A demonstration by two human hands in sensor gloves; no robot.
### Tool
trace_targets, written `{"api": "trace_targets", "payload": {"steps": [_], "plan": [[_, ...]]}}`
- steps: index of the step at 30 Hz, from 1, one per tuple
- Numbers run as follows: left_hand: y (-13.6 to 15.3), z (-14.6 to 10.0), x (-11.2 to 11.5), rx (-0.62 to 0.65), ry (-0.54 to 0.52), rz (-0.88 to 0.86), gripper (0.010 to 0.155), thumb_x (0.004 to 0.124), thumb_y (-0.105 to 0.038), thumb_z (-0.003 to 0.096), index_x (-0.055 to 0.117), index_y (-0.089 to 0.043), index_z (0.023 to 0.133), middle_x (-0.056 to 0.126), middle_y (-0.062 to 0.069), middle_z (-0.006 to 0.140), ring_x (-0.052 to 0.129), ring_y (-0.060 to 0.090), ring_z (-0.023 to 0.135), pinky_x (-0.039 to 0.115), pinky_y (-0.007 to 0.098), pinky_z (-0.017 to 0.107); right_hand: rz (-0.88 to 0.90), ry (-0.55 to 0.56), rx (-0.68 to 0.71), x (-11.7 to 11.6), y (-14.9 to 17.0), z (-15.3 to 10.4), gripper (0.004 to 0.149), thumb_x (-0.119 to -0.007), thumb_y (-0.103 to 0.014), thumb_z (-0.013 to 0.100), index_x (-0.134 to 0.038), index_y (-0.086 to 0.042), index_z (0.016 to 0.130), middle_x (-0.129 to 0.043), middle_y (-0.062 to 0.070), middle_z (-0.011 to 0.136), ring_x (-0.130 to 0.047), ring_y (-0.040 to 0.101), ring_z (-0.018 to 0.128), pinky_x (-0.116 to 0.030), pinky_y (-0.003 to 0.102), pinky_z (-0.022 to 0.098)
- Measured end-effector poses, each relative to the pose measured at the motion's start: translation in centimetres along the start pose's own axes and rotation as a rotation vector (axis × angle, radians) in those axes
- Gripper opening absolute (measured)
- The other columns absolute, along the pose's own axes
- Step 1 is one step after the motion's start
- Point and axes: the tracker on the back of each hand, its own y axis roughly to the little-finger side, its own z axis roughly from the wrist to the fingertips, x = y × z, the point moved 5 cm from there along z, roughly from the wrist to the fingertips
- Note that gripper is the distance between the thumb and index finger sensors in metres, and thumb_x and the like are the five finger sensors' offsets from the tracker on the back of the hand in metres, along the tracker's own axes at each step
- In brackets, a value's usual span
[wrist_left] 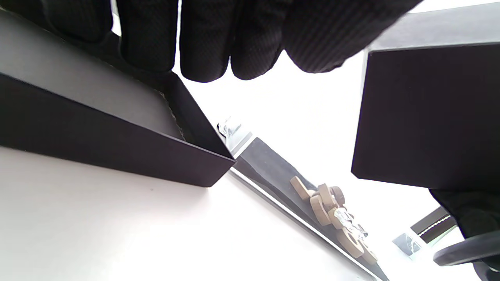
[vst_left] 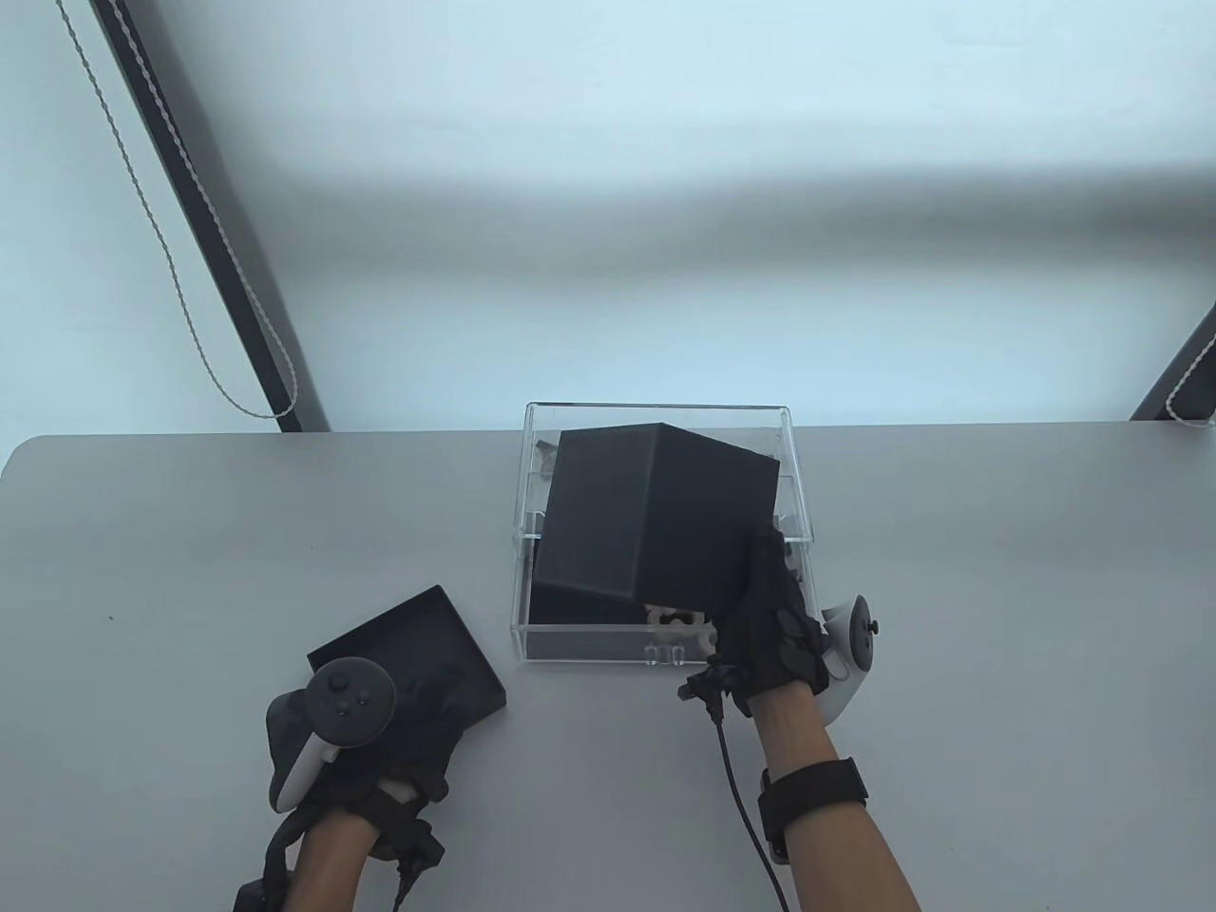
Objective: Pour number blocks into a drawer
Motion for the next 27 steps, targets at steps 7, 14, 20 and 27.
{"api": "trace_targets", "payload": {"steps": [7, 14, 20, 27], "plan": [[0.1, 0.0, 0.0, 0.001, -0.002, -0.003, 0.063, 0.068, -0.047, 0.0506, 0.058, -0.020, 0.106, 0.063, 0.017, 0.116, 0.062, 0.048, 0.104, 0.052, 0.070, 0.072, -0.250, -0.070, 0.088, -1.5, -3.7, -1.5, 0.043, -0.081, -0.060, 0.047, -0.089, -0.022, 0.065, -0.102, -0.001, 0.047, -0.105, 0.014, 0.031, -0.087, 0.038, 0.046], [0.1, -0.1, 0.0, 0.002, -0.001, -0.002, 0.063, 0.068, -0.047, 0.0506, 0.058, -0.020, 0.106, 0.063, 0.017, 0.116, 0.062, 0.048, 0.104, 0.052, 0.070, 0.072, -0.558, -0.106, 0.244, -3.2, -7.4, -4.2, 0.043, -0.083, -0.059, 0.044, -0.092, -0.021, 0.061, -0.103, 0.000, 0.042, -0.105, 0.014, 0.025, -0.088, 0.039, 0.042], [0.0, -0.1, 0.1, 0.005, -0.001, 0.000, 0.063, 0.068, -0.047, 0.0506, 0.059, -0.020, 0.106, 0.063, 0.017, 0.116, 0.062, 0.048, 0.104, 0.052, 0.070, 0.072, -0.719, -0.124, 0.358, -3.7, -8.9, -6.7, 0.043, -0.084, -0.058, 0.042, -0.094, -0.020, 0.058, -0.104, 0.001, 0.039, -0.105, 0.015, 0.021, -0.089, 0.040, 0.039], [0.0, -0.2, 0.2, 0.003, 0.004, 0.007, 0.063, 0.068, -0.047, 0.0506, 0.059, -0.020, 0.106, 0.064, 0.017, 0.116, 0.062, 0.047, 0.104, 0.052, 0.070, 0.072, -0.874, -0.188, 0.460, -4.2, -9.6, -9.5, 0.043, -0.084, -0.058, 0.041, -0.095, -0.019, 0.056, -0.104, 0.002, 0.037, -0.104, 0.016, 0.019, -0.089, 0.040, 0.038]]}}
